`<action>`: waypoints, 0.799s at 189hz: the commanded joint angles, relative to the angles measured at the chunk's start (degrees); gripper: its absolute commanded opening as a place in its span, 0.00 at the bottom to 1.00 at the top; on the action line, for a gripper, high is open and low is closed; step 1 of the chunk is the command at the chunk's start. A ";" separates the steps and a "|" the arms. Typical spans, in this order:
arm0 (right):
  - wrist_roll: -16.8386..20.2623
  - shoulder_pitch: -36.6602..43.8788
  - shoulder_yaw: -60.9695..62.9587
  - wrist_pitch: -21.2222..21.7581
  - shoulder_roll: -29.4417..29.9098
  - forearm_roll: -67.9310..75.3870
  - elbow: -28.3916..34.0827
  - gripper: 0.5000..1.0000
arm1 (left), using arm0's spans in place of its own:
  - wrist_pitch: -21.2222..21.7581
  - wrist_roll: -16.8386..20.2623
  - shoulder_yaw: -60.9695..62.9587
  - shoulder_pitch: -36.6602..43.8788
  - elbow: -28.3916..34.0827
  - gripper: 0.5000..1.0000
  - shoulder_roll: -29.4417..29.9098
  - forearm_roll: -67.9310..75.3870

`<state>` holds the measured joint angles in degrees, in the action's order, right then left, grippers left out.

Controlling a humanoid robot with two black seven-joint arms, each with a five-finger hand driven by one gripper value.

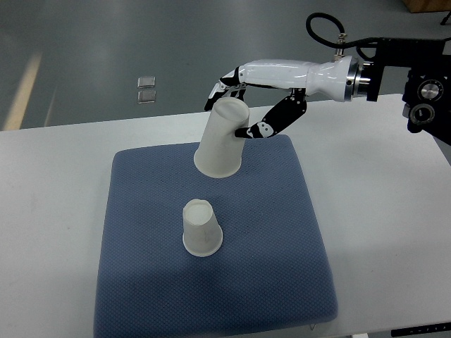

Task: Stack paper cups
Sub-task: 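Lift the cup with the right hand and carry it over the pad cup, then lower the held cup onto the upside-down cup on the pad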

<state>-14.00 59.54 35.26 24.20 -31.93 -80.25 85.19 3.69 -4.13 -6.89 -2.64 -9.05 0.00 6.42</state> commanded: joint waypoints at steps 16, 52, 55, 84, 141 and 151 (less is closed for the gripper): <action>0.46 0.31 -0.10 1.64 6.08 -0.61 -0.03 0.02 | 0.00 0.00 0.04 0.00 0.00 1.00 0.00 0.00; 0.11 -0.22 -2.12 2.96 10.04 -6.14 -0.03 0.02 | 0.00 0.00 -0.05 0.00 0.00 1.00 0.00 0.00; 0.11 -0.31 -2.30 2.96 10.22 -6.41 -0.03 0.02 | 0.00 0.00 -0.05 0.00 0.00 1.00 0.00 0.00; 0.02 -0.48 -3.09 2.87 11.62 -7.64 -0.11 0.02 | 0.00 0.00 -0.05 0.00 0.00 1.00 0.00 0.00; -0.41 -0.39 -3.09 2.96 11.27 -9.57 -0.29 0.02 | 0.00 0.00 0.04 0.00 0.00 1.00 0.00 0.00; -0.41 -0.31 -3.09 2.96 11.19 -9.57 -0.29 0.02 | 0.00 0.00 -0.05 0.00 0.00 1.00 0.00 0.00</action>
<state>-14.39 59.06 32.17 27.11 -20.61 -89.77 84.90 3.69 -4.13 -6.88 -2.64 -9.05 0.00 6.42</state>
